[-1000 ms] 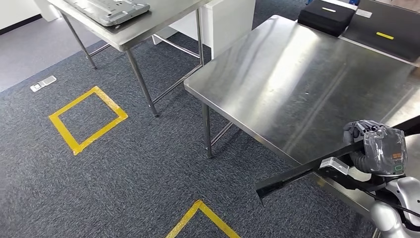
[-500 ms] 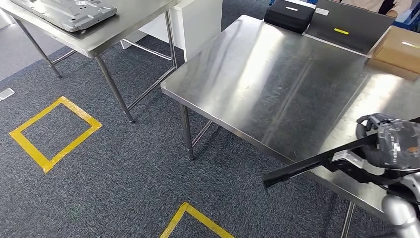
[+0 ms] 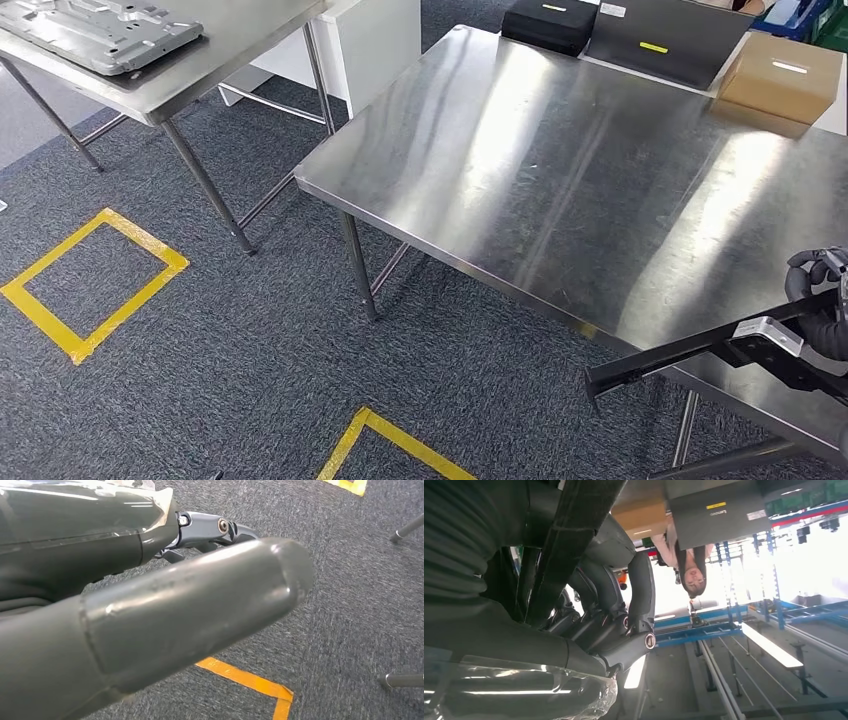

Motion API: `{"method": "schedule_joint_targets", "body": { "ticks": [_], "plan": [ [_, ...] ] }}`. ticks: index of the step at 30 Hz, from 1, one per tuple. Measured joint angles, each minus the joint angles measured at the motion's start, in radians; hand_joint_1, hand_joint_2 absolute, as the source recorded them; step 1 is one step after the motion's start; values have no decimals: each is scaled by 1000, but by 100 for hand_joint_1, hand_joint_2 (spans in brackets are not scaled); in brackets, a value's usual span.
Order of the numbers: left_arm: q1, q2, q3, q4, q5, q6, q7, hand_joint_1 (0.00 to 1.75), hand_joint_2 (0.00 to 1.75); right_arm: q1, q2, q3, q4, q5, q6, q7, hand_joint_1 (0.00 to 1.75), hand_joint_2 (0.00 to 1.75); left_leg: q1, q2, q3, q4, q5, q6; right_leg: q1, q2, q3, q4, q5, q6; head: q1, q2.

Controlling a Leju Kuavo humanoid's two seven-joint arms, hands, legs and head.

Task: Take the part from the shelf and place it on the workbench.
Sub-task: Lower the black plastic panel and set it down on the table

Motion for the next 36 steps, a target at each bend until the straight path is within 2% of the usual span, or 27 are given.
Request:
{"method": "schedule_joint_targets", "body": {
  "ticks": [5, 9, 12, 22, 26, 28, 30, 32, 33, 34, 35, 36],
  "plan": [
    [-1, 0, -5, 0, 0, -2, 0, 0, 0, 9, -3, -16, 0, 0, 0, 0, 152, 175, 4, 0, 1, -6, 6, -14, 8, 0, -4, 1, 1, -11, 0, 0],
    [-1, 0, -12, 0, 0, -4, 0, 0, 0, 25, -4, -29, -5, 7, -2, 10, 152, 175, 5, 0, 1, -7, 6, -30, 12, 0, -6, 1, 1, -12, 0, 0],
    [-1, 0, -17, 1, 0, -4, 0, 0, 0, 52, -4, -54, -18, 14, -1, 22, 152, 175, 4, 0, 0, -7, 7, -35, 12, -1, -6, 1, 1, -12, 1, 0],
    [-4, 5, -38, 1, 1, -4, 0, 0, 0, 152, -12, -155, -65, -8, 3, 22, 152, 175, -10, 0, -1, -6, 6, -33, 10, 0, -6, 1, 2, -11, 1, 0],
    [-5, 15, -43, 0, 12, -2, 0, 0, 0, 195, -17, -182, -83, -30, 0, 9, 152, 175, -15, -1, -5, 3, 0, -17, -7, -1, -4, -9, 7, -2, -2, 0],
    [-6, 17, -45, -2, 15, -1, 0, 0, 0, 218, -27, -199, -97, -42, -1, 2, 152, 175, -10, 1, 0, -9, 6, -9, -4, -1, -5, -10, 7, 1, -2, 0],
    [-12, 19, -51, -3, 16, -1, 0, 0, 0, 237, -36, -225, -116, -53, -1, -3, 152, 175, -3, 10, 11, -34, 19, -1, 0, -1, -23, 27, -15, -3, -2, 0],
    [-22, 22, -59, -3, 16, -2, 0, 0, 0, 257, -39, -252, -137, -62, 0, -6, 152, 175, 2, 23, 17, -48, 26, 4, 1, 0, -79, 140, -70, -10, 1, 0],
    [-26, 24, -61, -3, 16, -3, 0, 0, 0, 265, -39, -261, -144, -63, 0, -6, 152, 175, 3, 30, 17, -48, 26, 4, 1, 0, -113, 207, -97, -10, 2, 0],
    [-29, 25, -63, -3, 16, -3, 0, 0, 0, 273, -39, -265, -149, -63, 0, -6, 152, 175, 4, 38, 16, -47, 25, 3, -1, 0, -136, 254, -112, -6, 2, 0],
    [-31, 25, -65, -3, 16, -3, 0, 0, 0, 281, -38, -268, -153, -63, 0, -6, 152, 175, 6, 46, 16, -46, 24, 0, -4, -1, -142, 267, -112, 2, 2, 0],
    [-33, 25, -67, -3, 16, -4, 0, 0, 0, 287, -38, -271, -157, -63, 0, -6, 152, 175, 9, 54, 16, -44, 22, -4, -8, -4, -126, 237, -95, 14, 2, 0]
  ]
}}
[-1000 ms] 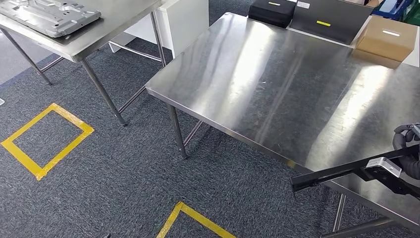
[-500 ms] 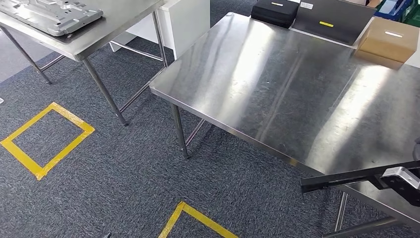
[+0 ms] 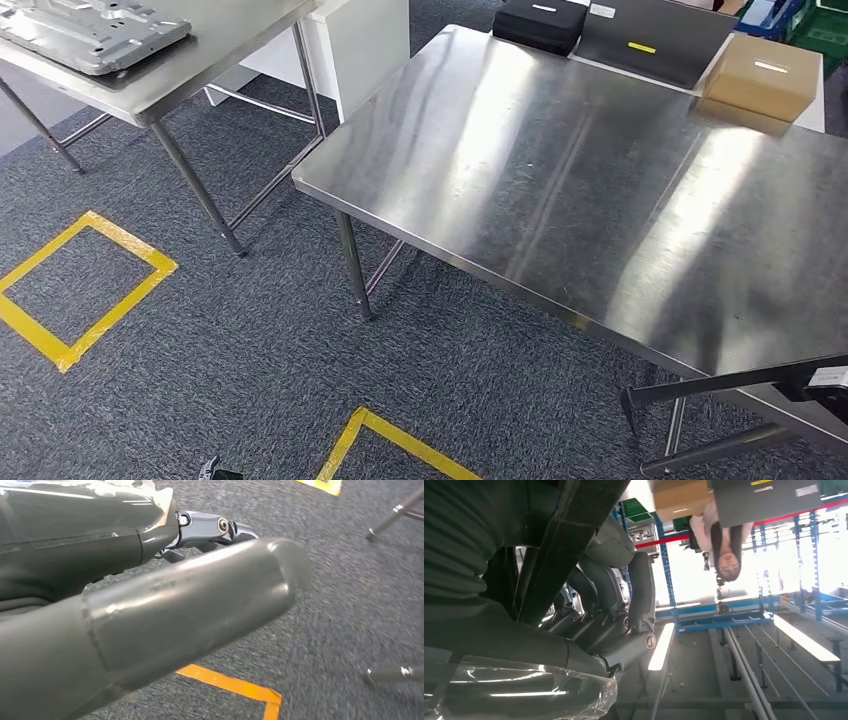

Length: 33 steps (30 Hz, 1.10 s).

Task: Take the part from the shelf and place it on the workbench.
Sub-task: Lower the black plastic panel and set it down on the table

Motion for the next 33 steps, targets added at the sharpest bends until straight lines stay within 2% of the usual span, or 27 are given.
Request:
{"method": "schedule_joint_targets", "body": {
  "ticks": [1, 2, 3, 4, 5, 7, 8, 9, 11, 12, 13, 14, 15, 16, 18, 19, 20, 22, 23, 24, 26, 27, 29, 30, 31, 32, 33],
  "plan": [
    [-1, 0, -2, 0, 0, 0, 0, 0, 0, 4, 0, -2, -4, 0, 0, 0, 152, 175, 4, 9, 0, 6, -4, -7, -5, -12, 35, -64, 27, 14, 0, 0],
    [-2, 3, -3, 0, 0, 0, 0, 0, 0, 5, 2, -5, -7, 0, 0, 0, 152, 175, 5, 17, 0, 14, -10, -16, -9, -38, 72, -135, 53, 25, 3, 0],
    [-2, 6, -3, 0, 0, 0, 0, 0, 0, 5, 3, -7, -10, 0, 0, 0, 152, 175, 5, 26, 0, 24, -18, -26, -9, -63, 101, -192, 73, 32, 6, 0],
    [-3, 8, -4, 0, 0, 0, 0, 0, 0, 7, 5, -8, -12, 0, 1, 0, 152, 175, 3, 34, 1, 33, -26, -36, -8, -78, 119, -224, 84, 26, 7, 0],
    [-5, 11, -5, 0, 0, 0, 0, 0, 0, 9, 7, -10, -14, 0, 1, 0, 152, 175, 0, 43, 3, 38, -33, -42, -6, -83, 122, -231, 87, 14, 8, 0],
    [-7, 11, -6, 0, 0, -1, 0, 0, 0, 16, 8, -14, -19, 1, 2, 1, 152, 175, 1, 60, 8, 41, -39, -49, -6, -51, 122, -227, 90, -11, 3, 0],
    [-8, 11, -7, 0, -2, -4, 0, 0, 0, 19, 8, -16, -21, 2, 2, 2, 152, 175, 6, 47, 6, 51, -49, -53, -9, -38, 120, -226, 92, -17, 2, 0],
    [-9, 11, -9, 0, -5, -7, 0, 0, 0, 21, 8, -18, -25, 2, 3, 3, 152, 175, 11, 23, -2, 74, -69, -58, -11, -25, 119, -226, 95, -23, 1, 0],
    [-12, 12, -17, 0, -19, -19, 0, 0, 0, 28, 12, -22, -39, 3, 3, 6, 152, 175, 18, -43, -46, 180, -137, -66, -12, -1, 116, -226, 98, -33, -1, 0],
    [-15, 12, -23, 1, -27, -24, 0, 0, 0, 32, 16, -23, -46, 4, 3, 6, 152, 175, 18, -59, -76, 246, -169, -67, -10, 11, 115, -226, 99, -36, -3, 0],
    [-19, 12, -30, 3, -35, -30, 0, 0, 0, 37, 23, -23, -51, 5, 2, 6, 152, 175, 18, -66, -102, 300, -188, -66, -8, 24, 114, -226, 99, -39, -4, 0],
    [-25, 13, -37, 5, -42, -34, 0, 0, 0, 42, 31, -21, -54, 6, 2, 5, 152, 175, 18, -68, -115, 321, -187, -63, -5, 37, 113, -226, 100, -39, -4, 0],
    [-30, 13, -44, 7, -47, -37, 0, 0, 0, 45, 37, -19, -56, 7, 1, 4, 152, 175, 17, -69, -115, 319, -175, -59, -4, 49, 113, -226, 100, -40, -4, 0],
    [-34, 15, -50, 9, -50, -37, 0, 0, 0, 46, 44, -15, -56, 7, 0, 2, 152, 175, 17, -76, -93, 270, -141, -52, -2, 63, 114, -226, 101, -41, -4, 0],
    [-40, 21, -58, 12, -49, -33, 0, 0, 0, 41, 58, -2, -54, 10, -2, -1, 152, 175, 14, -117, -29, 139, -77, -31, 1, 89, 114, -226, 102, -41, -3, 0],
    [-41, 25, -61, 13, -47, -30, 0, 0, 0, 36, 66, 7, -52, 14, -4, -2, 152, 175, 12, -134, -1, 82, -55, -22, 2, 103, 112, -227, 104, -40, -3, 0],
    [-43, 29, -63, 13, -46, -28, 0, 0, 0, 33, 72, 15, -50, 19, -6, -2, 152, 175, 9, -143, 9, 59, -51, -16, 1, 115, 108, -227, 107, -37, -3, 0],
    [-50, 33, -68, 12, -43, -28, 0, 0, 0, 31, 81, 29, -47, 34, -11, -2, 152, 175, 2, -125, 12, 48, -49, -12, 0, 135, 98, -234, 115, -24, -5, 0],
    [-56, 32, -71, 12, -40, -29, 0, 0, 0, 32, 82, 32, -47, 39, -12, -2, 152, 175, 2, -113, 16, 36, -41, -11, 1, 125, 91, -230, 115, -20, -4, 0],
    [-62, 31, -73, 11, -38, -30, 0, 0, 0, 29, 81, 34, -47, 42, -11, 0, 152, 175, 2, -101, 20, 23, -32, -7, 3, 104, 80, -215, 108, -20, -3, 0],
    [-68, 26, -77, 10, -35, -31, 0, 0, 0, 17, 77, 35, -47, 35, -3, 4, 152, 175, 5, -75, 25, 2, -18, -3, 8, 43, 35, -123, 62, -28, 1, 0],
    [-68, 24, -79, 11, -35, -29, 0, 0, 0, 11, 76, 35, -47, 28, 4, 6, 152, 175, 4, -62, 23, 0, -17, -1, 8, 28, 6, -61, 33, -30, 2, 0],
    [-69, 18, -84, 11, -36, -26, 0, 0, 0, 5, 75, 36, -47, 18, 17, 7, 152, 175, 2, -41, 19, 1, -17, -1, 8, 18, -35, 31, -4, -26, 3, 0],
    [-70, 15, -87, 12, -36, -24, 0, 0, 0, 0, 75, 38, -46, 16, 21, 7, 152, 175, 1, -31, 18, 1, -17, -2, 7, 17, -37, 41, -5, -20, 3, 0],
    [-72, 13, -89, 12, -37, -23, 1, 0, 0, -6, 76, 42, -44, 16, 23, 6, 152, 175, 0, -21, 18, 2, -17, -2, 7, 14, -21, 19, 6, -13, 3, 0],
    [-75, 11, -91, 13, -37, -22, 1, 0, 0, -17, 76, 48, -42, 19, 24, 6, 152, 175, 0, -9, 17, 3, -18, -3, 7, 7, 11, -30, 26, -5, 3, 0],
    [-79, 9, -93, 13, -38, -21, 2, 0, 0, -31, 78, 56, -38, 24, 24, 6, 152, 175, -1, 4, 18, 5, -19, -5, 7, -9, 56, -104, 52, 3, 3, 0]
  ]
}}
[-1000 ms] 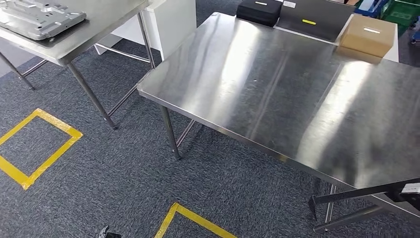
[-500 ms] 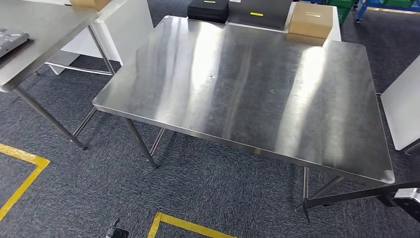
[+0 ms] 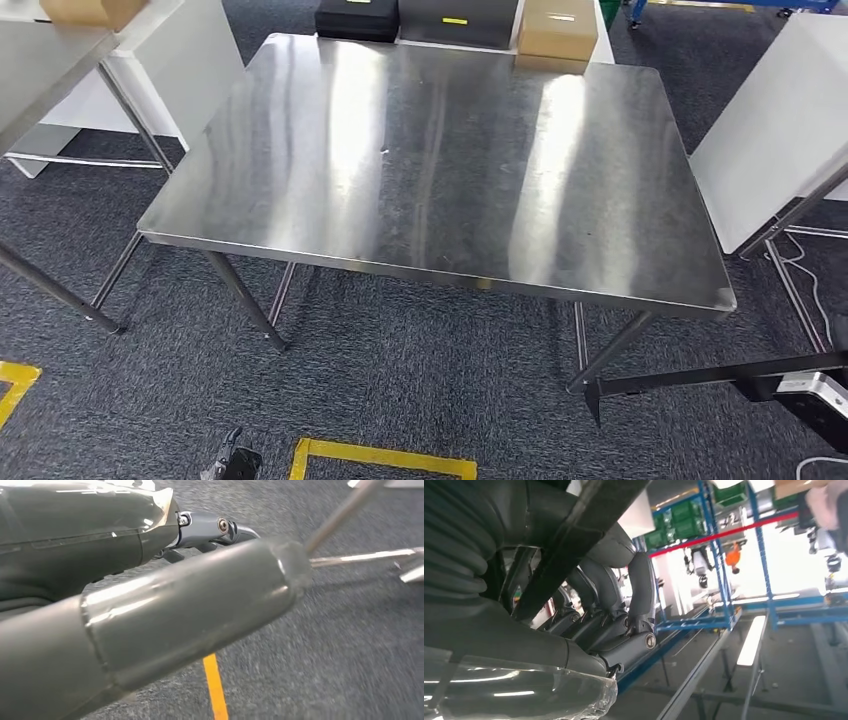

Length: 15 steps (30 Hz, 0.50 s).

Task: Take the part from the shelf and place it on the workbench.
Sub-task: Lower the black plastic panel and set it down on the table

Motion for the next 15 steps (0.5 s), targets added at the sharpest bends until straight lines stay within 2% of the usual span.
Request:
{"method": "schedule_joint_targets", "body": {
  "ticks": [1, 2, 3, 4, 6, 8, 10, 12, 13, 14, 15],
  "plan": [
    [-5, -1, -2, 1, -3, 0, 0, 0, 0, -16, 3, 9, 5, 6, -1, 0, 152, 175, -3, 12, 0, 3, -3, -4, 3, -21, 41, -69, 22, 2, 0, 0],
    [-10, -2, -4, 1, -6, 0, 1, 0, 0, -32, 6, 21, 11, 11, -3, 0, 152, 175, -6, 22, 1, 7, -6, -9, 7, -35, 69, -120, 38, -3, 1, 0],
    [-15, -2, -7, 1, -9, 0, 1, 0, 0, -45, 11, 33, 18, 15, -4, 0, 152, 175, -10, 31, 2, 9, -8, -13, 11, -43, 84, -147, 47, -12, 0, 0],
    [-19, -2, -10, 1, -11, 1, 1, 0, 0, -56, 16, 46, 25, 18, -5, 0, 152, 175, -13, 40, 3, 11, -10, -17, 15, -40, 84, -152, 49, -22, 0, 0],
    [-23, -2, -12, 1, -6, 6, 1, 0, 0, -72, 27, 73, 42, 23, -6, -3, 152, 175, -12, 53, 2, 15, -13, -23, 7, -18, 81, -154, 56, -36, -1, 0],
    [-23, -2, -13, 1, 6, 13, 0, 0, 0, -103, 36, 103, 62, 35, -11, -9, 152, 175, -5, 14, -13, 54, -43, -35, -4, -3, 78, -155, 64, -51, -3, 0],
    [-22, -1, -13, 3, 22, 19, -1, 0, 0, -143, 45, 135, 84, 51, -23, -12, 152, 175, 4, -51, -70, 178, -114, -47, -7, 11, 72, -156, 69, -63, -6, 0],
    [-19, -1, -12, 6, 34, 22, -1, 0, 0, -168, 53, 162, 102, 64, -34, -10, 152, 175, 9, -74, -133, 301, -161, -54, -7, 23, 67, -155, 71, -66, -6, 0],
    [-18, -1, -11, 7, 36, 21, -1, 0, 0, -174, 55, 170, 108, 68, -35, -8, 152, 175, 12, -76, -141, 315, -156, -55, -7, 26, 66, -155, 71, -66, -6, 0],
    [-16, -2, -11, 7, 37, 21, -1, 0, 0, -181, 57, 178, 113, 72, -37, -6, 152, 175, 15, -76, -128, 284, -129, -56, -8, 30, 66, -154, 72, -65, -6, 0],
    [-15, -3, -11, 8, 35, 20, -1, 0, 0, -189, 57, 184, 117, 75, -38, -3, 152, 175, 18, -77, -98, 221, -92, -56, -9, 32, 66, -153, 72, -64, -6, 0]
  ]
}}
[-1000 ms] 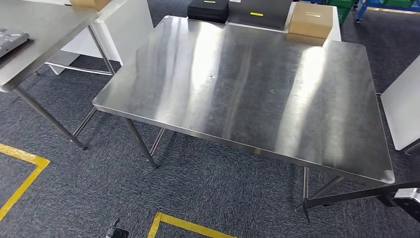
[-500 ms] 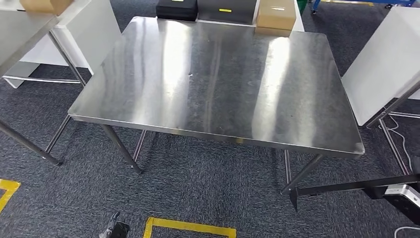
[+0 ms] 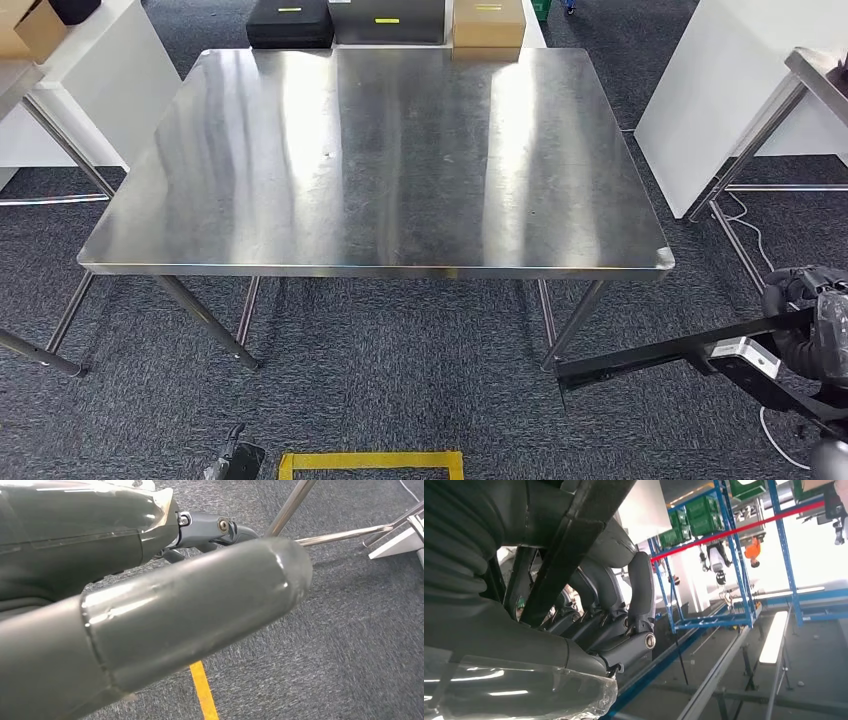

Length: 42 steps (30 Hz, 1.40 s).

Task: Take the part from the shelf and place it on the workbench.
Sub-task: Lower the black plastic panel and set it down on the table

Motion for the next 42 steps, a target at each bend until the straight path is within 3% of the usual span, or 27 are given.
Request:
{"method": "schedule_joint_targets", "body": {
  "ticks": [2, 4, 6, 9, 20, 27, 32, 37, 42],
  "plan": [
    [0, -2, 0, 0, -5, 0, 0, 0, 0, -19, 0, 9, 5, 3, -2, 3, 152, 175, 6, -8, 67, -139, 61, 1, 3, 5, -3, 3, 1, 6, 0, 0],
    [0, -7, 0, 1, -8, 0, 0, 0, 0, -33, -1, 13, 8, 4, -4, 3, 152, 175, 6, -15, 89, -195, 78, 0, 15, 8, -9, 6, 1, 13, 2, 0],
    [1, -12, -1, 2, -9, 0, 0, 0, 0, -40, -1, 14, 12, 4, -5, 4, 152, 175, -2, -15, 85, -196, 82, 2, 19, 9, -13, 5, 3, 19, 3, 0],
    [1, -14, 0, 3, -10, 0, 0, 0, 0, -46, -1, 18, 17, 4, -5, 4, 152, 175, -12, -16, 81, -196, 86, 12, 11, 9, -14, -1, 9, 28, 3, 0],
    [1, -28, -3, 9, -1, -2, 0, 0, 0, -123, -21, 43, 63, -30, 43, -3, 152, 175, -20, -16, 73, -195, 92, 26, 3, 9, -17, -10, 20, 45, 3, 0],
    [0, -31, -3, 12, 27, 7, 0, 0, 0, -351, -42, 128, 243, -107, 162, -26, 152, 175, -20, -12, 69, -195, 97, 31, 3, 11, -21, -10, 25, 51, 2, 0],
    [6, -37, -4, 3, 27, 35, 0, 0, 0, -575, -33, 260, 414, -122, 231, -67, 152, 175, -20, -11, 67, -195, 99, 30, 3, 12, -24, -7, 27, 52, 2, 0],
    [3, -40, -17, -7, 19, 5, -1, 0, 0, -808, 27, 429, 606, -162, 263, -105, 152, 175, -19, -12, 66, -195, 103, 30, 3, 12, -25, -6, 28, 53, 2, 0],
    [-1, -41, -36, -7, 17, -7, 0, 0, 0, -954, 118, 549, 761, -233, 247, -148, 152, 175, -18, -12, 65, -195, 103, 30, 4, 12, -27, -6, 29, 51, 2, 0]
  ]
}}
